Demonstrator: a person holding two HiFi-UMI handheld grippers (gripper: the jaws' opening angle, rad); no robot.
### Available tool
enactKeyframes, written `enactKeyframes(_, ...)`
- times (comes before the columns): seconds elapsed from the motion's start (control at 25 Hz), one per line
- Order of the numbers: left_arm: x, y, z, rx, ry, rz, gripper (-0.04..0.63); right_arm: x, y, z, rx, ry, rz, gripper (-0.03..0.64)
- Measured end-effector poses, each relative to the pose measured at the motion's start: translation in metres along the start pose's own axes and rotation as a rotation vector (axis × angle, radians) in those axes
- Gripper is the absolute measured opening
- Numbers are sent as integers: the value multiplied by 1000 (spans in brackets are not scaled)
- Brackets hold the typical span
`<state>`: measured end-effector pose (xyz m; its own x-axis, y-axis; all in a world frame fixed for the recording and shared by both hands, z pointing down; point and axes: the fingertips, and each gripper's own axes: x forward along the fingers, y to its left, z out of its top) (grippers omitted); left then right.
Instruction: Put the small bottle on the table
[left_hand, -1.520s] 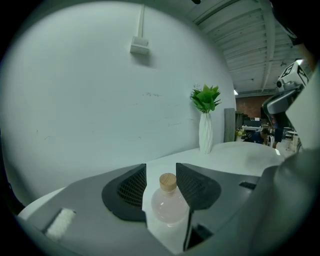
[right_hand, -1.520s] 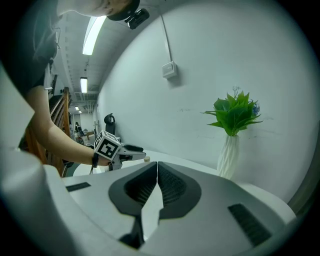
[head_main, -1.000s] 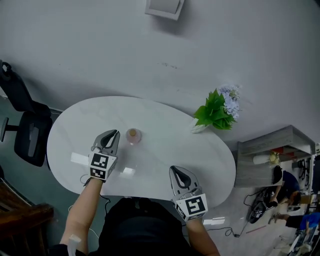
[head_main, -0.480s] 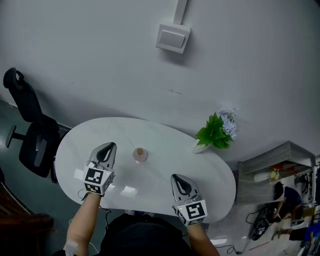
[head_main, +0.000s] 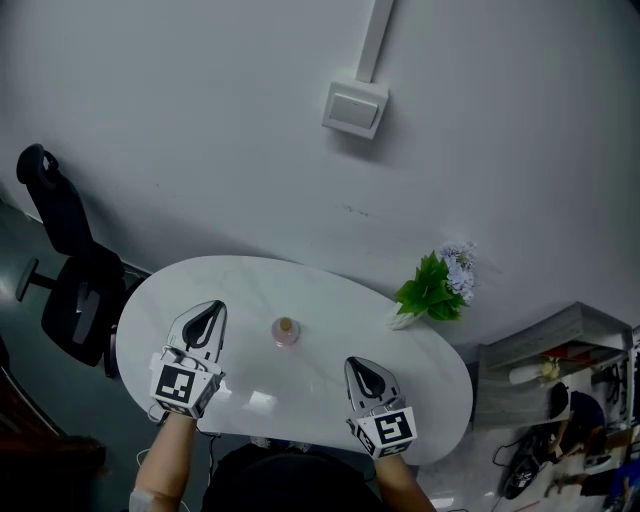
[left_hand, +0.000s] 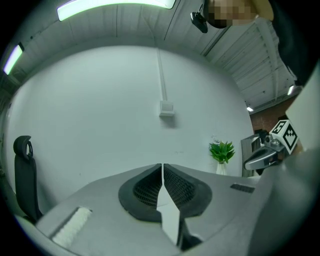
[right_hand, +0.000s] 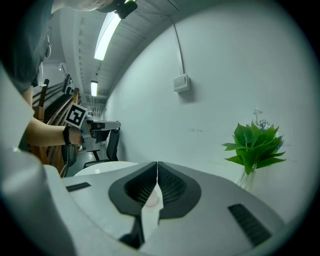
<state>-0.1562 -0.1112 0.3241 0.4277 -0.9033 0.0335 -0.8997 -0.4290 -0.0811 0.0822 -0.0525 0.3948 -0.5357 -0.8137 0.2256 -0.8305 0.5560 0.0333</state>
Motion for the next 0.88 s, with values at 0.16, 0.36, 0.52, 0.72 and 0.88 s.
enactKeyframes(0.16,-15,0,18,-27,-39,19,14,1,-11,7,-3,-11,-20,6)
enactKeyframes(0.36,-41,6,26,-41,-48,81,14,-3,-24,10,2,-16,-50,6)
enactKeyframes(0.52,-57,9,26,-55,-48,101,14,-6,-27,9,6,-18,-61,6)
enactKeyframes(0.72,-78,16,20,-84,-48,139,14,-9,-31,11,4,-16,-71,6)
enactKeyframes(0.88,-90,15,18,-74,-28,153,14,-12,-32,13,1,-12,-74,6)
